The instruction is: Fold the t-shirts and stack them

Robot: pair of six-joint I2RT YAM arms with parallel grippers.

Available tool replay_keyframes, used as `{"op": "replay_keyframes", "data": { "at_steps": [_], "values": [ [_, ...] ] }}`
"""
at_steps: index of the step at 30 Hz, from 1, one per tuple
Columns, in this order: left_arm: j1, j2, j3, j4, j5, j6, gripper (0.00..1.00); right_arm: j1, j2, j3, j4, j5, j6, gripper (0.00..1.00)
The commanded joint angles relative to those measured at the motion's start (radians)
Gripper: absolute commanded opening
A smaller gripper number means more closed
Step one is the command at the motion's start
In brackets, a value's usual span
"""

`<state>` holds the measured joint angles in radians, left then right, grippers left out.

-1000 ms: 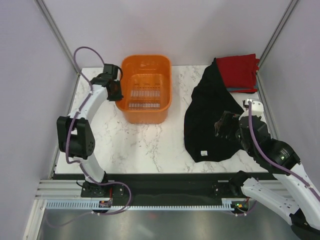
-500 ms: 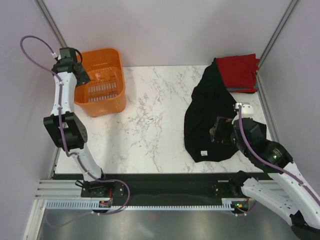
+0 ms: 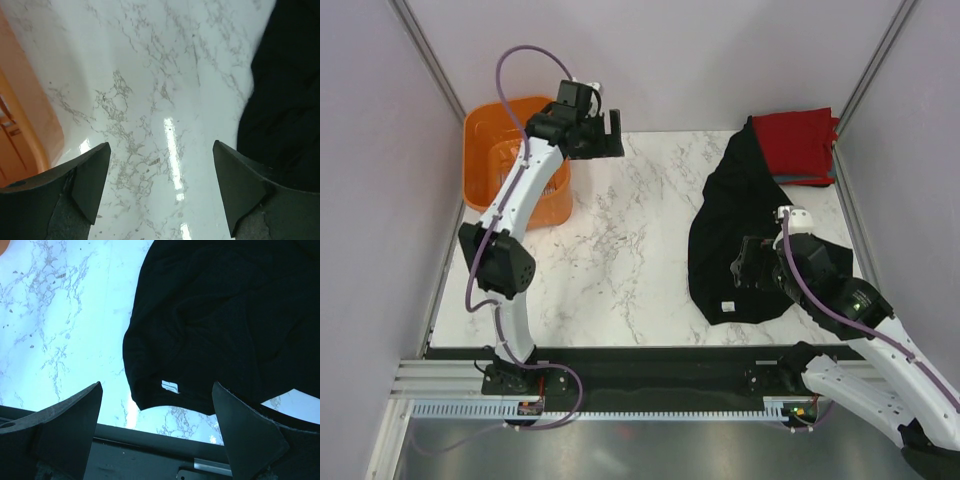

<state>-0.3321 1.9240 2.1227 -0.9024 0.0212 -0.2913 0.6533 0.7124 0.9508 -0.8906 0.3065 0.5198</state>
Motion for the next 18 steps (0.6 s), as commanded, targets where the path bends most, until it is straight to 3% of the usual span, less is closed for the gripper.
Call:
{"op": "replay_keyframes", "data": {
  "at_steps": [1, 9, 14, 18],
  "values": [
    [0.051, 0.147, 0.000, -0.024, 0.065, -0.032, 0.90, 0.002, -0.008, 0.037, -0.042, -0.023, 0.003, 0.98],
    [0.201, 0.147, -0.079, -0.073, -0.045, -0.061, 0.88, 0.000, 0.064, -0.070, 0.007, -0.040, 0.069, 0.98],
    [0.359, 0.055, -0.207, -0.063, -0.032, -0.080, 0.88, 0.002, 0.273, 0.002, 0.044, 0.042, 0.169, 0.98],
    [0.366, -0.025, -0.256, -0.058, 0.000, -0.034, 0.87, -0.006, 0.432, 0.025, 0.160, 0.049, 0.164, 0.98]
  ]
}}
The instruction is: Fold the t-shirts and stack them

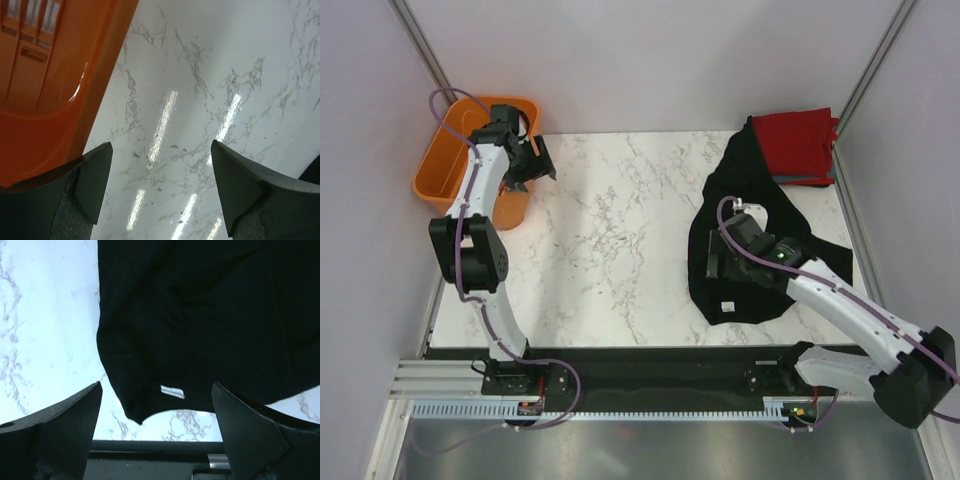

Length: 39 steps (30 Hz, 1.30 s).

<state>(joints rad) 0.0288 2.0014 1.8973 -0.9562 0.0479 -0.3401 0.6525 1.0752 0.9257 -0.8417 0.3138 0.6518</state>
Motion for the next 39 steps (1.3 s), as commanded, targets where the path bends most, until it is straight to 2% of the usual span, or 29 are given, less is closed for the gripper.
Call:
{"op": "replay_keyframes", "data": {
  "at_steps": [1, 4, 6, 7, 9, 15, 18, 20, 21, 25, 31, 39],
  "values": [
    [0.003, -0.119, -0.062, 0.000, -0.019, 0.019, 0.87, -0.016, 0.103, 0.058, 0.125, 0.057, 0.025, 0.98],
    [-0.009, -0.224, -0.150, 0.020, 0.000, 0.018, 0.86, -0.105, 0.283, 0.097, 0.183, 0.016, -0.013, 0.98],
    [-0.016, -0.294, -0.217, 0.039, 0.022, 0.012, 0.86, -0.180, 0.350, 0.146, 0.207, -0.002, -0.053, 0.97],
    [-0.017, -0.381, -0.303, 0.054, 0.039, 0.015, 0.86, -0.206, 0.411, 0.168, 0.211, -0.007, -0.069, 0.95],
    [-0.052, -0.472, -0.401, 0.099, 0.064, 0.013, 0.86, -0.272, 0.469, 0.246, 0.214, -0.002, -0.111, 0.90],
    [-0.059, -0.835, -0.861, 0.217, 0.151, 0.006, 0.85, -0.389, 0.683, 0.461, 0.205, 0.021, -0.179, 0.74],
    [-0.063, -0.999, -0.989, 0.275, 0.228, -0.007, 0.84, -0.401, 0.772, 0.562, 0.185, 0.063, -0.208, 0.66],
    [-0.075, -1.062, -1.082, 0.289, 0.180, -0.049, 0.84, -0.402, 0.831, 0.613, 0.178, 0.077, -0.222, 0.58],
    [-0.090, -1.120, -1.116, 0.315, 0.167, -0.062, 0.84, -0.402, 0.847, 0.622, 0.174, 0.090, -0.224, 0.57],
    [-0.093, -1.159, -1.115, 0.332, 0.189, -0.033, 0.84, -0.402, 0.919, 0.650, 0.176, 0.100, -0.224, 0.53],
    [-0.093, -1.136, -1.112, 0.330, 0.205, -0.031, 0.82, -0.407, 0.962, 0.645, 0.193, 0.120, -0.228, 0.51],
    [-0.093, -1.145, -1.115, 0.332, 0.201, -0.034, 0.82, -0.407, 0.918, 0.575, 0.210, 0.130, -0.216, 0.46]
  ]
}}
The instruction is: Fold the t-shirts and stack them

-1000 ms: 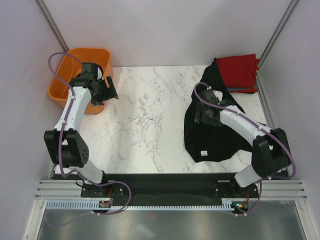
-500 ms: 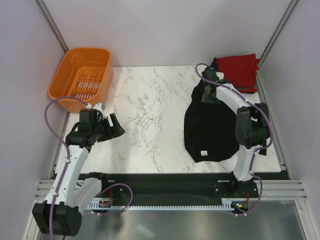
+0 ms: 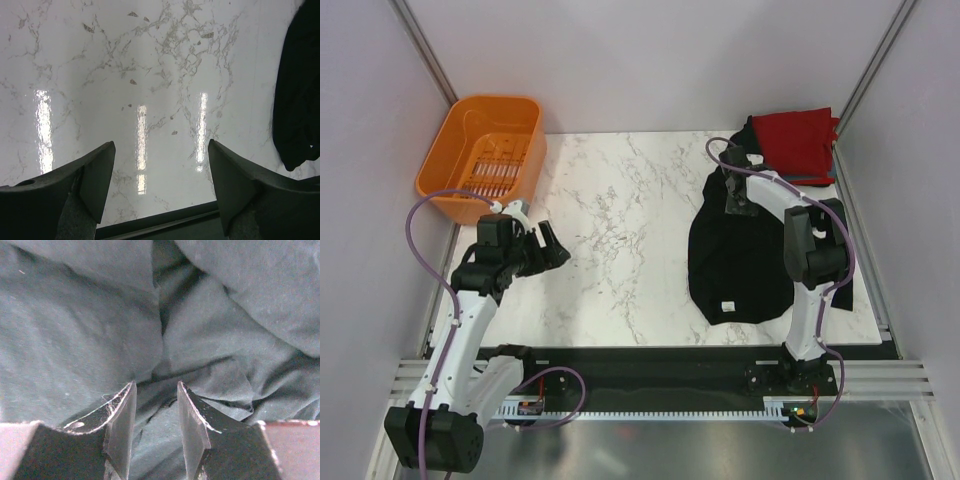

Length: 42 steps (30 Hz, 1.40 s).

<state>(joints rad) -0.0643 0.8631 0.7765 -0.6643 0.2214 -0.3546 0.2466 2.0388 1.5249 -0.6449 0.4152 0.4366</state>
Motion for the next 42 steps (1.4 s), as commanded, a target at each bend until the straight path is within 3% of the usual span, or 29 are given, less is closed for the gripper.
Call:
{"op": "replay_keyframes", "data": {
  "at_steps": [1, 12, 21, 27, 28, 32, 39, 42],
  "values": [
    [-0.002, -0.007, 0.006, 0.038, 0.027, -0.020, 0.82, -0.001, -0.061, -0.043, 0.017, 0.028, 0.004, 0.45],
    [-0.002, -0.006, 0.004, 0.040, 0.030, -0.020, 0.82, -0.001, -0.091, -0.097, 0.042, 0.031, 0.001, 0.42],
    [-0.006, -0.001, 0.004, 0.038, 0.030, -0.021, 0.81, 0.000, -0.098, -0.062, 0.024, 0.056, -0.004, 0.18],
    [-0.006, 0.002, 0.004, 0.040, 0.030, -0.021, 0.81, -0.001, -0.117, -0.075, 0.022, 0.080, -0.004, 0.13],
    [-0.006, 0.004, 0.004, 0.042, 0.032, -0.021, 0.81, -0.001, -0.117, -0.077, 0.022, 0.082, -0.006, 0.07],
    [-0.006, 0.002, 0.004, 0.040, 0.030, -0.021, 0.81, 0.000, -0.114, -0.066, 0.022, 0.079, -0.013, 0.00],
    [-0.006, 0.007, 0.003, 0.042, 0.029, -0.021, 0.81, 0.035, -0.179, 0.007, 0.030, -0.174, -0.090, 0.00],
    [-0.006, 0.010, 0.004, 0.040, 0.022, -0.021, 0.81, 0.176, -0.268, 0.049, -0.007, -0.194, -0.143, 0.00]
  ]
}}
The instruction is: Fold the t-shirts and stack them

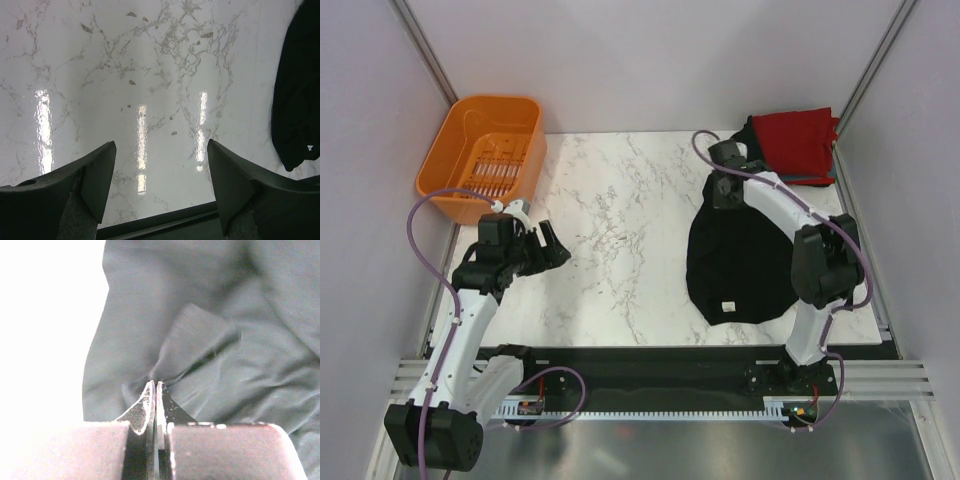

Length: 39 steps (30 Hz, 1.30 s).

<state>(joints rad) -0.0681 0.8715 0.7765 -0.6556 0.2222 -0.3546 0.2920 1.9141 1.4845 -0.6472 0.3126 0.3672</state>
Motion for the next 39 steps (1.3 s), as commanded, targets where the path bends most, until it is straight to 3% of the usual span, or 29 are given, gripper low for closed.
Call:
{"op": "replay_keyframes", "data": {
  "at_steps": [1, 6, 12, 15, 17, 21, 27, 32, 34, 36, 39],
  "values": [
    [-0.004, 0.000, 0.004, 0.031, 0.019, -0.020, 0.80, 0.229, -0.173, 0.094, -0.026, -0.081, -0.082, 0.00],
    [-0.002, -0.003, 0.003, 0.031, 0.009, -0.021, 0.80, 0.598, -0.418, -0.002, -0.051, 0.028, -0.015, 0.00],
    [-0.004, -0.012, 0.003, 0.028, -0.007, -0.021, 0.80, 0.898, -0.576, -0.190, -0.121, 0.112, 0.153, 0.00],
    [-0.004, -0.012, 0.003, 0.028, -0.020, -0.021, 0.80, 0.985, -0.644, -0.283, -0.121, 0.120, 0.252, 0.00],
    [-0.004, -0.008, 0.004, 0.027, -0.023, -0.023, 0.80, 0.990, -0.679, -0.363, -0.117, 0.118, 0.321, 0.00],
    [-0.004, 0.006, 0.006, 0.019, -0.040, -0.029, 0.80, 0.990, -0.710, -0.424, -0.146, 0.144, 0.395, 0.58],
    [-0.042, 0.113, 0.033, 0.028, -0.067, -0.118, 0.77, 0.990, -0.764, -0.490, -0.203, 0.194, 0.472, 0.65],
    [-0.249, 0.349, 0.145, 0.102, -0.202, -0.172, 0.77, 0.990, -0.819, -0.558, -0.250, 0.246, 0.585, 0.66],
    [-0.292, 0.432, 0.223, 0.112, -0.219, -0.176, 0.75, 0.978, -0.861, -0.578, -0.278, 0.316, 0.637, 0.72],
    [-0.343, 0.560, 0.306, 0.120, -0.277, -0.170, 0.74, 0.897, -0.888, -0.615, -0.228, 0.297, 0.619, 0.75],
    [-0.369, 0.732, 0.389, 0.125, -0.256, -0.181, 0.73, 0.752, -0.897, -0.641, -0.154, 0.202, 0.511, 0.75]
  ]
}}
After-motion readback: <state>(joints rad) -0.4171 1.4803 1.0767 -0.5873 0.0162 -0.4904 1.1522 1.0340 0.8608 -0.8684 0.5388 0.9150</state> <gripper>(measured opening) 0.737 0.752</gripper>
